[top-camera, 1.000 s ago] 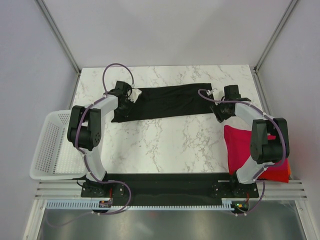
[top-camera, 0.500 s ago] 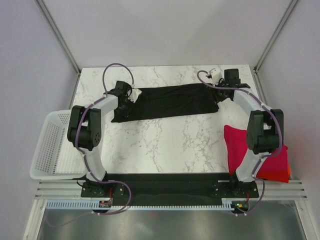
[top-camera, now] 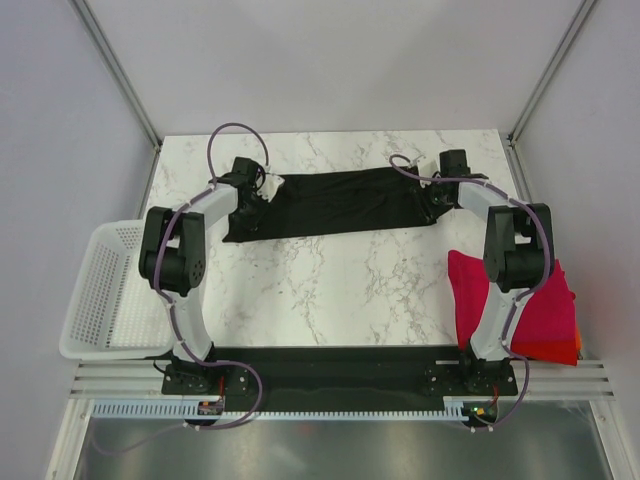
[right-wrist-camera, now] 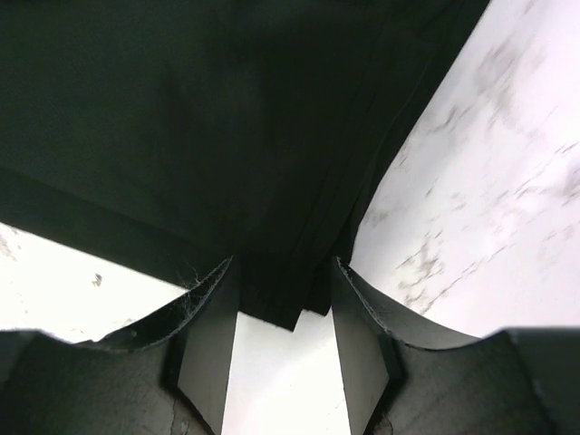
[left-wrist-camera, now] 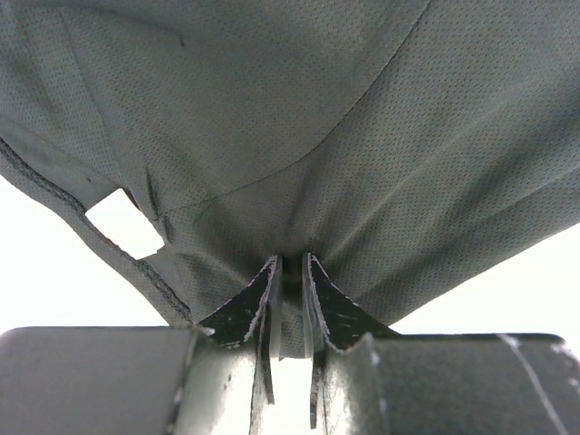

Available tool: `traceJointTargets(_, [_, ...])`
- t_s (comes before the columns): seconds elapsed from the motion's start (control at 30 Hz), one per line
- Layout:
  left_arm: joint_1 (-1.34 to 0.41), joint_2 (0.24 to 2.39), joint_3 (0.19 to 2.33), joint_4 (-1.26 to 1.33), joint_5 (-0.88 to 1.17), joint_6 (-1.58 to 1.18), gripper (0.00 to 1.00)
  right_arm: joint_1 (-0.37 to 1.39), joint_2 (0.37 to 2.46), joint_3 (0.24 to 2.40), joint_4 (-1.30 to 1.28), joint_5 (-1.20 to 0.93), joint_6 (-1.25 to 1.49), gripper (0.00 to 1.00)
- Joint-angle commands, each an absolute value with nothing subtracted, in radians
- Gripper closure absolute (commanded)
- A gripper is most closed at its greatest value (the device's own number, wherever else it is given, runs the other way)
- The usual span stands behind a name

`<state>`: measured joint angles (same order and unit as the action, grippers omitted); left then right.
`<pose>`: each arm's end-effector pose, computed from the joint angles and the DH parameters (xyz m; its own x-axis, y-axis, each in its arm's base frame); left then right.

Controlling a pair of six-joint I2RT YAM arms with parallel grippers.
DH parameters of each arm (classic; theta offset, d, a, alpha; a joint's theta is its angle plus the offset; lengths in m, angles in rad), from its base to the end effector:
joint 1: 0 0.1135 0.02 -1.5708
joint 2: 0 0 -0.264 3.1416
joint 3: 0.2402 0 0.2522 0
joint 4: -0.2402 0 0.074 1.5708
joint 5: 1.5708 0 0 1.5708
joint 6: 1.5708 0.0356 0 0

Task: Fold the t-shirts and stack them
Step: Fold the tshirt

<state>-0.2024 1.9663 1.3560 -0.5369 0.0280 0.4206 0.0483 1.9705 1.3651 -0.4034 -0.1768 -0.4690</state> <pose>0.3935 -0.0818 0.1660 -0.7285 0.5662 -0.3856 0.5584 0.8169 0.1445 0.4156 0.0264 0.1743 -0.6902 -0.4788 -0.5426 -0.5079 0.8546 -0.1081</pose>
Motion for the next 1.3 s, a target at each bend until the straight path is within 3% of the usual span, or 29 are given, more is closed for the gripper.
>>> traceJointTargets(0.0, [-0.199, 2.003, 1.390, -0.538, 0.044, 0.420, 0.79, 0.048, 1.963, 1.299, -0.433, -0.132, -0.498, 0.49])
traceJointTargets(0.3, [-0.201, 2.007, 1.381, -0.552, 0.046, 0.433, 0.79, 0.048, 1.950, 1.177, -0.494, -0.092, -0.506, 0.51])
traceJointTargets(0.77, [-0.202, 1.715, 1.124, -0.594, 0.071, 0.407, 0.80, 0.048, 1.605, 1.000, -0.681, -0.159, -0.546, 0.51])
traceJointTargets(1.03, [-0.201, 1.631, 1.402, -0.617, 0.100, 0.449, 0.75, 0.048, 1.565, 1.245, -0.657, -0.234, -0.640, 0.45])
traceJointTargets(1.27, [-0.184, 1.776, 1.572, -0.607, 0.066, 0.391, 0.71, 0.048, 1.814, 1.512, -0.626, -0.320, -0.528, 0.43])
